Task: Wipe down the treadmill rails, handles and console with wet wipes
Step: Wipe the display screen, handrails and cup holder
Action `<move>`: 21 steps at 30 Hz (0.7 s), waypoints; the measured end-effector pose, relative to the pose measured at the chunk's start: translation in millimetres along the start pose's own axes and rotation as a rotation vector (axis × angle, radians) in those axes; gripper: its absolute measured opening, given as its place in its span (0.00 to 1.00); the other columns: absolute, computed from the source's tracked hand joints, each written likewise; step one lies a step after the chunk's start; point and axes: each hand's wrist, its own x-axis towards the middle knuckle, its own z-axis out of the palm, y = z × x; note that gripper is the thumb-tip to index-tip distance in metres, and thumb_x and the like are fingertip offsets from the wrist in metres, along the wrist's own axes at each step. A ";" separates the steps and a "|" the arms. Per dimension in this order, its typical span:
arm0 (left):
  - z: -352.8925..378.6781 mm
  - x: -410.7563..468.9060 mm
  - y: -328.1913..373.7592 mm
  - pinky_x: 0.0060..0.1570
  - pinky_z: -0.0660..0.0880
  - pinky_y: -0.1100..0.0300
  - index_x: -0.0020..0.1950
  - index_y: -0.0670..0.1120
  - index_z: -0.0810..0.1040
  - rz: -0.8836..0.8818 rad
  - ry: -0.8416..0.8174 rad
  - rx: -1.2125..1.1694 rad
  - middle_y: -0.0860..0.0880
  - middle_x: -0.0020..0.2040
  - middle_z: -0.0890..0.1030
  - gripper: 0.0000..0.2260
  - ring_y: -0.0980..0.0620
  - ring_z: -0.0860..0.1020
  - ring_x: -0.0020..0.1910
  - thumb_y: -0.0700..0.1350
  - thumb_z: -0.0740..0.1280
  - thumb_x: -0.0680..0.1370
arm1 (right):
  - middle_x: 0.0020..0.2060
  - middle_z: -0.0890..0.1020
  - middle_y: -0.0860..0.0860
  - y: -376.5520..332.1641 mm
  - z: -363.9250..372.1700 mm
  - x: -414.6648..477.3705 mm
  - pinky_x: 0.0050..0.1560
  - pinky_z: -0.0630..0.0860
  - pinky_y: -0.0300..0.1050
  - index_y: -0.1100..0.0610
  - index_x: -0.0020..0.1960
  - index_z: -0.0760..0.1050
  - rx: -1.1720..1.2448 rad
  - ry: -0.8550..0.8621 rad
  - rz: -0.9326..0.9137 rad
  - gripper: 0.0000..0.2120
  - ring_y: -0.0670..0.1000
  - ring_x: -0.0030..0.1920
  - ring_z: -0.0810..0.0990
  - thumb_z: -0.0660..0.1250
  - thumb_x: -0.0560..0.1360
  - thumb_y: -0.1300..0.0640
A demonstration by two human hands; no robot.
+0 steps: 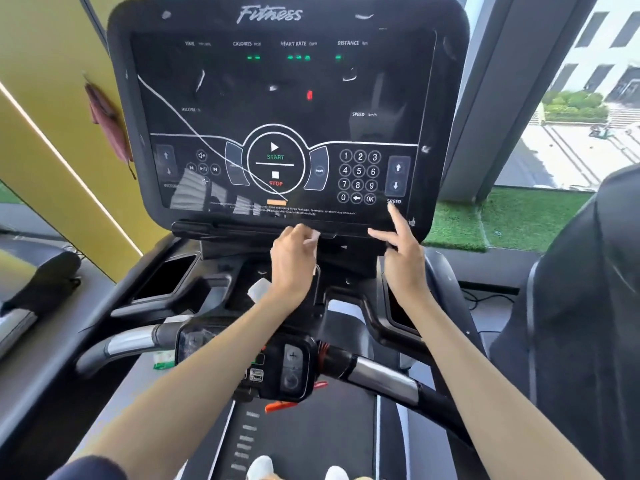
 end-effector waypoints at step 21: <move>16.6 -8.0 11.6 0.34 0.67 0.59 0.41 0.37 0.79 0.161 -0.092 -0.025 0.44 0.36 0.77 0.03 0.47 0.73 0.33 0.35 0.69 0.74 | 0.56 0.82 0.49 2.0 -6.0 -2.3 0.55 0.62 0.22 0.56 0.72 0.65 0.018 -0.051 0.053 0.33 0.39 0.47 0.74 0.52 0.71 0.76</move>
